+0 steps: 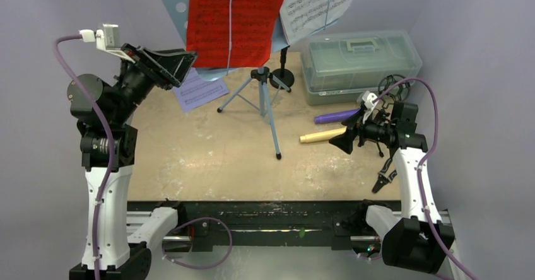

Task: Pack up the instrument practice props
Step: Pick up the sheet music from the music stand.

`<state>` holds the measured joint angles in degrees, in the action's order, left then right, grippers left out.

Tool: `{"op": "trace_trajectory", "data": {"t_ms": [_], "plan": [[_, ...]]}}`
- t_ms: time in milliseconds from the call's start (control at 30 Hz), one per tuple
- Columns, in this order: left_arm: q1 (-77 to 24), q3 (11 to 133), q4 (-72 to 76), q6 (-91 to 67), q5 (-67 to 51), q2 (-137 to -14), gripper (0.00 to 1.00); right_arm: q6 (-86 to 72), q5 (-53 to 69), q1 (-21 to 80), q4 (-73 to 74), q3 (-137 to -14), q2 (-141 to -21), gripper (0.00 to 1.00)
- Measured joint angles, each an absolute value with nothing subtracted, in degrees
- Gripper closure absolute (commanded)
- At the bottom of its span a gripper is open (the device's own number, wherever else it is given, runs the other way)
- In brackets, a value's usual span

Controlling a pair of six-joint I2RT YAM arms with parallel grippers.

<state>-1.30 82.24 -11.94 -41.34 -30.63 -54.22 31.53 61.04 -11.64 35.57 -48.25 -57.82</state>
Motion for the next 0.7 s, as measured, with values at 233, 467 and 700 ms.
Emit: {"op": "trace_trajectory", "data": {"t_ms": [233,467,700], "plan": [[-1.9,84.2,-13.2,-39.6,-29.5,-51.4,0.41,31.6,61.0,-11.6,35.6,-48.2,-57.8,0.01],[-2.0,84.0,-15.0,-37.7,-27.1,-51.7,0.37,31.6,61.0,-11.6,35.6,-48.2,-57.8,0.01],[-2.1,82.4,-15.5,-36.3,-25.6,-52.6,0.41,31.7,61.0,-11.6,35.6,-48.2,-57.9,0.01]]}}
